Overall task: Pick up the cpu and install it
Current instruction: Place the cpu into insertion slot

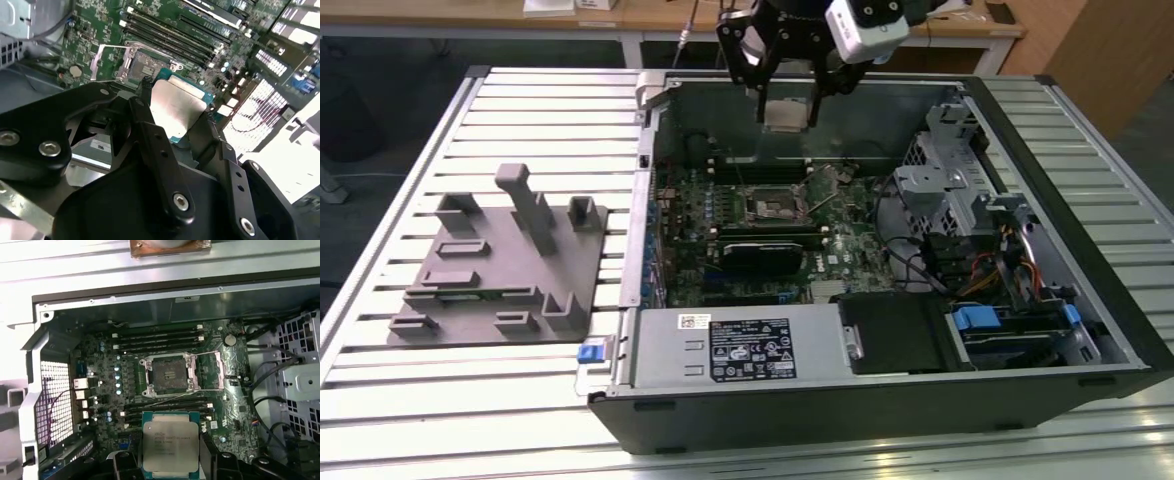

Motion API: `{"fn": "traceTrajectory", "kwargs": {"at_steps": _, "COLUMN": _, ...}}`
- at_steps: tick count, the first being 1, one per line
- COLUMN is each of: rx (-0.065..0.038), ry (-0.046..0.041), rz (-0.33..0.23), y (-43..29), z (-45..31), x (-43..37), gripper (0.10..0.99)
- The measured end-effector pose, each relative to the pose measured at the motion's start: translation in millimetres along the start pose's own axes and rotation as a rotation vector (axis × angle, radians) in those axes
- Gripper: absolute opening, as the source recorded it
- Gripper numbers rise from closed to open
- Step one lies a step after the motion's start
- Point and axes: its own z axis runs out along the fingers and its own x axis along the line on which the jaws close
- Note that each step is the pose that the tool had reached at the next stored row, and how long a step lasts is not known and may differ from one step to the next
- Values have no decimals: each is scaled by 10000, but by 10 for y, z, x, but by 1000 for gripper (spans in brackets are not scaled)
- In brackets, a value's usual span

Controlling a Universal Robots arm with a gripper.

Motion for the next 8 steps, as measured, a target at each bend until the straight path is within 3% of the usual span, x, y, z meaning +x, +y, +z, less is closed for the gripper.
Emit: {"fn": "traceTrajectory", "kwargs": {"at_steps": 8, "rx": -13, "ry": -82, "rz": 1058, "y": 1, "z": 15, "x": 0, "gripper": 541}}
